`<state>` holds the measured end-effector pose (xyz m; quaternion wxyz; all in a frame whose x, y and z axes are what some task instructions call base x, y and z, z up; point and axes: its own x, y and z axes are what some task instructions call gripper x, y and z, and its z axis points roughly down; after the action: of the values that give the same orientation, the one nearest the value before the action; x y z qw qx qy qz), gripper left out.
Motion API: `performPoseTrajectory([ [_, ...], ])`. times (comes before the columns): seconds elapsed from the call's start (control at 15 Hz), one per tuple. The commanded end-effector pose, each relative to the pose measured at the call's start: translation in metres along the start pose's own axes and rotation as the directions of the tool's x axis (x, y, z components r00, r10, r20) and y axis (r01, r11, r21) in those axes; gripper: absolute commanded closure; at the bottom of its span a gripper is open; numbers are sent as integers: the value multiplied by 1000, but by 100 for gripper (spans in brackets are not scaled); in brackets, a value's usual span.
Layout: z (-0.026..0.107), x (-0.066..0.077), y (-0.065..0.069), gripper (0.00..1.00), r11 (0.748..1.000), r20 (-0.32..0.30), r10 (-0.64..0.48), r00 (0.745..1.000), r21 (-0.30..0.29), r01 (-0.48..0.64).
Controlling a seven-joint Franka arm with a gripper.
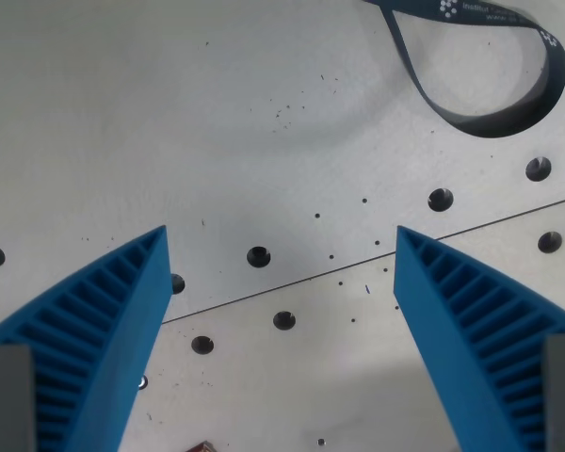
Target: Move in base positive x
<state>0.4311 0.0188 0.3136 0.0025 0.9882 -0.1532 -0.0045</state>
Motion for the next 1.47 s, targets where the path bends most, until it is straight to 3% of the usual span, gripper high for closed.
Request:
performPoseTrajectory([
  [0.07,-2,5,-3,0,1000,-5,0,1000,1,0],
  [1.47,2,110,-65,0,1000,-5,0,1000,1,0],
])
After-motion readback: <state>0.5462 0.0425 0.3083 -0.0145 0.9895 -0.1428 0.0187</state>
